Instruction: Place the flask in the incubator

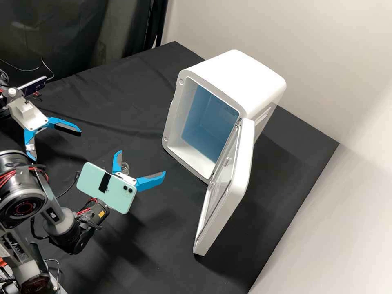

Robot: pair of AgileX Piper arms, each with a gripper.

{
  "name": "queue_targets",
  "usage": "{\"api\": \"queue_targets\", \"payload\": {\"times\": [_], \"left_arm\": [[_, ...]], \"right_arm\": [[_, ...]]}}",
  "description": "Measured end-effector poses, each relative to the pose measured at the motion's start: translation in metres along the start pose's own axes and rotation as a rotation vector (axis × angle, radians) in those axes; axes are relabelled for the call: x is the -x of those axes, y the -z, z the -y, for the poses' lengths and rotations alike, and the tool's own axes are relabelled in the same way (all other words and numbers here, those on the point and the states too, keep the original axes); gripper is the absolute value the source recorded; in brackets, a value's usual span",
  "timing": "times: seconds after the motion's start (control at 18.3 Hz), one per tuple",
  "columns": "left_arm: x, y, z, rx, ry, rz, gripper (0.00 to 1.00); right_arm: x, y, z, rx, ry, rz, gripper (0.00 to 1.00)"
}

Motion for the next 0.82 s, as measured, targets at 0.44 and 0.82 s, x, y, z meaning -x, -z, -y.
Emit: {"api": "queue_targets", "payload": {"times": [0.44, 0.82], "left_arm": [[0.0, -0.0015, 0.0004, -0.001, 0.002, 0.006, 1.0], [0.0005, -0.0021, -0.0012, -0.007, -0.007, 0.009, 1.0]], "right_arm": [[0.0009, 0.0011, 0.0003, -0.013, 0.014, -0.018, 0.0], [0.0015, 0.0033, 0.0016, -0.007, 0.035, -0.043, 0.0]]}}
